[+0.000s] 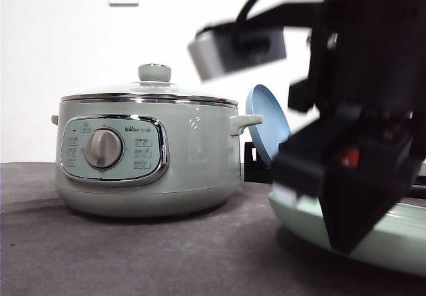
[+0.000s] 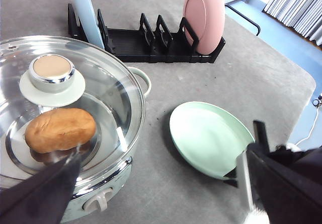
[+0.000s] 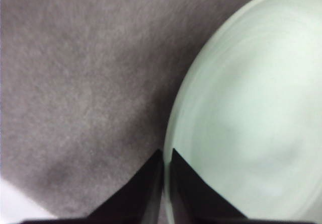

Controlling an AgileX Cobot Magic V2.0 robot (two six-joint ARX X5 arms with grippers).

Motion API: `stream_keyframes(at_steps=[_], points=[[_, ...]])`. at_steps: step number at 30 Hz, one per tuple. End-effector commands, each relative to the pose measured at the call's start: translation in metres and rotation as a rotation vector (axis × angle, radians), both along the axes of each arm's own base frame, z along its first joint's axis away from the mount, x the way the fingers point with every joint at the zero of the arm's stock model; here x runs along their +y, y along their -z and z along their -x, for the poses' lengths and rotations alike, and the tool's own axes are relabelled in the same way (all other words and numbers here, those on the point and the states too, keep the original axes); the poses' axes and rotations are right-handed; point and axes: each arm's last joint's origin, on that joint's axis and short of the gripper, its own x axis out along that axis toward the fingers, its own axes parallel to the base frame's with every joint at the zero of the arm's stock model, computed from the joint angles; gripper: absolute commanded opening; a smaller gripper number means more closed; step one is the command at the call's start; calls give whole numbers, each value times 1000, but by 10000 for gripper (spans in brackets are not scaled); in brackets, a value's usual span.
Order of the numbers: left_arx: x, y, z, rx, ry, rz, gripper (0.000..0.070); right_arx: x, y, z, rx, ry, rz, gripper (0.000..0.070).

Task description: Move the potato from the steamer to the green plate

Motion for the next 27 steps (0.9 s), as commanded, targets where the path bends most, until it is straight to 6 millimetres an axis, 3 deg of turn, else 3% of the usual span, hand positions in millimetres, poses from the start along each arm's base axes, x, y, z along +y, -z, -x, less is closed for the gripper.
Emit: stream_keyframes(at_steps=[1,8,13,20,27], points=[[-1,-8,1,-23,14,13,700,5,2,2,-8,6,-6,75],[-1,-8,1,-23,14,13,700,6,-5,1,2,3,-52,394],[-1,-8,1,-22,14,13,700,0,-25,-4,69,4,-173,545],[-1,-8,1,-22,14,13,700,-23,-68,-19,124,19,-487,646],[-1,-7,1,-21,14,12,700,-70,-106,-33,39,111,-714,700]])
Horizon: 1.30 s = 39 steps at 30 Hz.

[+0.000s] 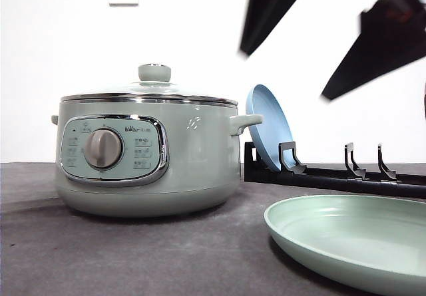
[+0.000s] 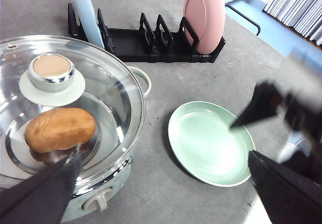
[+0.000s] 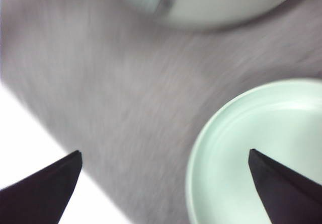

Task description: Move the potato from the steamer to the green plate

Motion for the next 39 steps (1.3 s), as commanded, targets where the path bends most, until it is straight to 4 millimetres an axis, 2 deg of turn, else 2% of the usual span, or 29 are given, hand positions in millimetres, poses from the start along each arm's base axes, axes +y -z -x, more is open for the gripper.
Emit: stream_keyframes(at_steps=[1,8,12,16,22,28,39], points=[[-1,-8,1,-23,14,13,700,-8,-11,-2,-37,16,-38,700],[-1,-6,1,-2,10,14,700,-57,-40,6,-202,146,-136,700],[0,-6,1,10,7,16,700,-80,-45,18,-248,199,-125,700],[0,-6,1,9,3,14,700,-95,-48,30,-245,170,-179,700],[-3,-8,-5,18,-31,-20,700,-101,-51,37,-205,99,-282,700],[-6,-17,-17,47,-80,-102,700,-100,-51,38,-196,81,-291,700],[-30,-32,-59,129,-126,-242,700,-100,-51,37,-209,75,-290,700]])
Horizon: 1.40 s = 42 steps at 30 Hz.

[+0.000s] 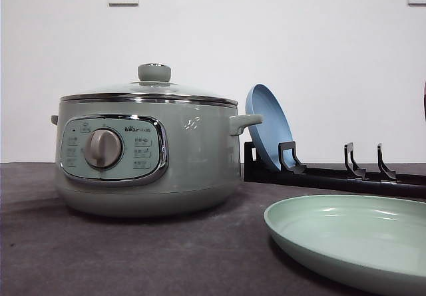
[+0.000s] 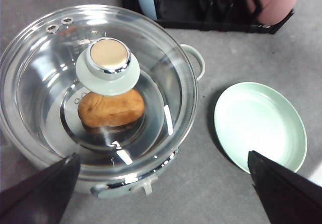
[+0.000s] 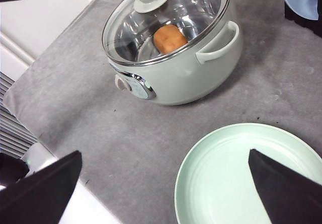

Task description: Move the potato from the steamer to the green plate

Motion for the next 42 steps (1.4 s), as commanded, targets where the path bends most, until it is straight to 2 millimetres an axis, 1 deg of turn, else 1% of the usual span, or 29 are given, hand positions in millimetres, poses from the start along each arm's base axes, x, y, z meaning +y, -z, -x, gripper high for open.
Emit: stream_keyframes(at_steps=[1,6,10,18,21,24,30,35,37,39,42], points=[[-6,-6,-9,-12,8,-25,700,0,-6,0,-36,-13,0,700],[-25,-9,-35,31,-12,-103,700,0,-6,0,-39,-15,4,700],[-40,-8,-57,62,-31,-169,700,0,-6,0,-40,-16,4,700],[-68,1,-96,92,-49,-247,696,0,-6,0,-43,-18,6,700],[-76,5,-109,95,-43,-250,672,0,-6,0,-43,-18,6,700],[-81,10,-120,100,-43,-253,672,0,-6,0,-43,-18,6,700],[-89,29,-136,124,-38,-280,670,0,-6,0,-48,-21,10,700],[-93,42,-145,144,-48,-315,667,0,-6,0,-48,-21,11,700],[-95,45,-146,147,-47,-317,640,0,-6,0,-50,-22,12,700],[-95,47,-148,150,-46,-320,583,0,-6,0,-53,-25,15,700],[-96,49,-149,153,-43,-324,548,0,-6,0,-56,-25,17,700]])
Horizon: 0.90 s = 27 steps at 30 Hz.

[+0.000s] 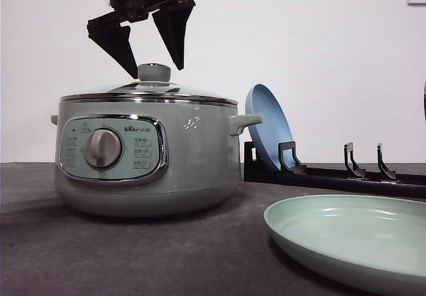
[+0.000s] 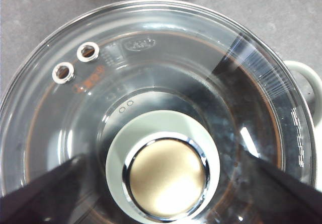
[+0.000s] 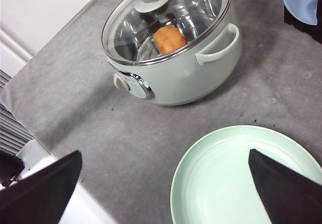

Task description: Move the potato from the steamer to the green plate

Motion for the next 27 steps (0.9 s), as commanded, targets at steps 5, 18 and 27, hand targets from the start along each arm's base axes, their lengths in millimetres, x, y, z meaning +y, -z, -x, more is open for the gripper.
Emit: stream_keyframes(at_steps=[5,18,27], points=[[-7,2,-6,-12,20,-8,497,0,-6,0,-36,-11,2,700],[-12,11,-7,-3,20,-55,325,0,-6,0,-38,-10,5,700],[-14,11,-5,10,24,-63,0,0,-6,0,-38,-8,5,700]])
